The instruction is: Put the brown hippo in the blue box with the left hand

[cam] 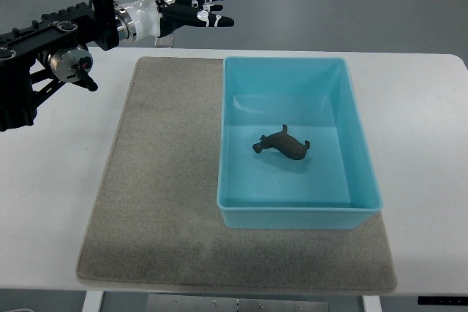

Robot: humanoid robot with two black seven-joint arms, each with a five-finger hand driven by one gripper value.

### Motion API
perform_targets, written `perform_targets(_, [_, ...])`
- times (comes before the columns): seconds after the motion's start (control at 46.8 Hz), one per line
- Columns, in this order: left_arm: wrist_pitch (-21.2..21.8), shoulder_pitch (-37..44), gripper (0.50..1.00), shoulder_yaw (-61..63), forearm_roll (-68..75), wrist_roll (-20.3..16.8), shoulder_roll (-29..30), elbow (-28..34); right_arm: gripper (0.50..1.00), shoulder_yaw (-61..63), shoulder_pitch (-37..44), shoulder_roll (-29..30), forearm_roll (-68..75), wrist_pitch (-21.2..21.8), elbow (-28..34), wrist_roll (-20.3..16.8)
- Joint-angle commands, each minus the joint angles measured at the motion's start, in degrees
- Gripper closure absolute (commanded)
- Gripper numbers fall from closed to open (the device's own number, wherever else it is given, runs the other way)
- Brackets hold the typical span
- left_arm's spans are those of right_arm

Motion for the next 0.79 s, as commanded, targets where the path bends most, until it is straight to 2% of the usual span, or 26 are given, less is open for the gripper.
perform_targets(0.0, [-2.86,1.38,0.500,-0.05,-3.86,0.09,0.57,1.96,0.564,0.00,0.00,0.00,0.02,0.00,0.00,0.00])
perform_targets(0.171, [-8.57,4.10,0.500,-0.05,-10.55,0.09,0.92,6.00,0.562,0.00,0.00,0.00,-0.07,0.00,0.00,0.00])
perform_targets(0.428, [-13.67,7.35,0.500,-1.01,-17.31,0.17,0.92,9.35,0.564,0.00,0.00,0.00,0.02,0.00,0.00,0.00])
perform_targets(0.77, [-14.38,13.68,0.500,-11.47,-18.20,6.50,1.01,9.35,0.564,0.00,0.00,0.00,0.02,0.00,0.00,0.00])
